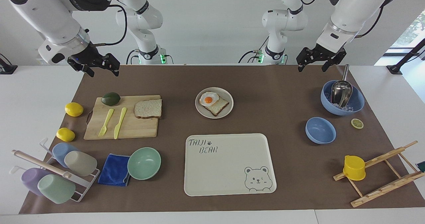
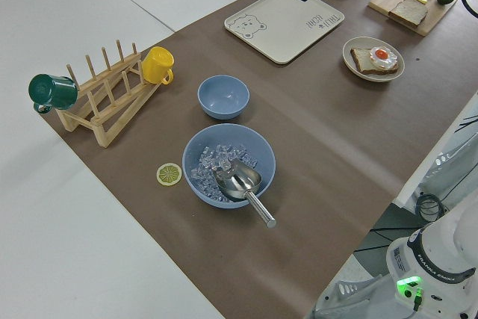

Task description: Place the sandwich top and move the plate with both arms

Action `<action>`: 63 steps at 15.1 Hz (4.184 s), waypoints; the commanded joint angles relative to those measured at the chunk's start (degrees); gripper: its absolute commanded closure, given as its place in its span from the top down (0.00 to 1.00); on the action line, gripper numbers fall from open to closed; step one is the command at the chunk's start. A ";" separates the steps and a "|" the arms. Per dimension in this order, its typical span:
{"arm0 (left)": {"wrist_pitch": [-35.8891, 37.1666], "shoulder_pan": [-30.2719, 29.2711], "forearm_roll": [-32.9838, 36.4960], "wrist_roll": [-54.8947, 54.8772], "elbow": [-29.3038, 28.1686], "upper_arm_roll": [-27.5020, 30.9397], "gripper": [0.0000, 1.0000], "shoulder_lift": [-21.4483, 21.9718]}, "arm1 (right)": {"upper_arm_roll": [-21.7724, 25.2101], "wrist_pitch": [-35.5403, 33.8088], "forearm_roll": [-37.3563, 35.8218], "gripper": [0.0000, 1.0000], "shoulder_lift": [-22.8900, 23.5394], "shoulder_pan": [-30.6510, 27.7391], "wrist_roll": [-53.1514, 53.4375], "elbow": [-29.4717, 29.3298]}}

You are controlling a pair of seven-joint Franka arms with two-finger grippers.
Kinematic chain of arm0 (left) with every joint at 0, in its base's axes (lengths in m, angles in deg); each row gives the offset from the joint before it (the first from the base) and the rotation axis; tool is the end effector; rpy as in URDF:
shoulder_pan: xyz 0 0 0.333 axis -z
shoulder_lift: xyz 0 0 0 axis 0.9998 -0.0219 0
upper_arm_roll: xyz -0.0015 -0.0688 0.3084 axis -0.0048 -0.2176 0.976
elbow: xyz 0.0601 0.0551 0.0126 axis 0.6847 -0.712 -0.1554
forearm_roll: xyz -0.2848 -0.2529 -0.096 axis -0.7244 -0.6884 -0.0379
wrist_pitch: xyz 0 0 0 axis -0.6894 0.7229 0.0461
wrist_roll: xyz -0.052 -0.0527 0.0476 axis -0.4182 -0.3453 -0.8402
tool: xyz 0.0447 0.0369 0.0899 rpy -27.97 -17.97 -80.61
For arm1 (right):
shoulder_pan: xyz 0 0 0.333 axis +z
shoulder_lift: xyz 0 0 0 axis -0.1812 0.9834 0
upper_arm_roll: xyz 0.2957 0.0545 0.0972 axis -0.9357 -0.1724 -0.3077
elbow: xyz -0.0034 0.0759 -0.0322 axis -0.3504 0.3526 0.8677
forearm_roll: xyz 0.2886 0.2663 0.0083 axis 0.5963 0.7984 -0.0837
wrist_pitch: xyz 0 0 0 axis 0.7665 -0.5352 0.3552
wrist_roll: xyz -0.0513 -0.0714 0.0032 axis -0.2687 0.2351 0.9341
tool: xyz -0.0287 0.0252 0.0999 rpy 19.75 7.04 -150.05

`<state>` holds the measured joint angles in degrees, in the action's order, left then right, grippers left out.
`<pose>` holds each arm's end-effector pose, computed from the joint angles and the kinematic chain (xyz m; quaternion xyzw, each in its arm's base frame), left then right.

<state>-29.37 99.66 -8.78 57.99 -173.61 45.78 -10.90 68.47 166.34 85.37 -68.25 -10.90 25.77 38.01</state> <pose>0.5250 -0.1041 0.6300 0.9987 -0.0289 -0.0393 0.0156 0.5537 -0.0212 0.6059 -0.9950 0.0227 0.0908 0.0353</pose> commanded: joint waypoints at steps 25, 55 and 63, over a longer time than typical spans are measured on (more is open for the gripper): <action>0.07 -0.46 -1.04 0.65 -1.38 -0.14 1.00 1.23 | -23.95 20.40 -21.78 1.00 2.67 0.45 32.48 23.28; -0.28 -1.43 -0.78 0.82 -1.73 0.04 1.00 1.31 | -25.72 33.44 -30.92 0.00 8.57 -0.07 41.74 35.35; -0.54 -1.69 -0.78 0.74 -1.73 0.04 1.00 1.31 | -25.80 15.35 -30.22 0.00 9.09 4.06 37.79 19.18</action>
<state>-29.34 98.77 -9.19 58.31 -173.82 46.17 -10.88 43.01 186.24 55.17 -59.89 -7.58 64.76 61.77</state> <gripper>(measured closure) 0.000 0.916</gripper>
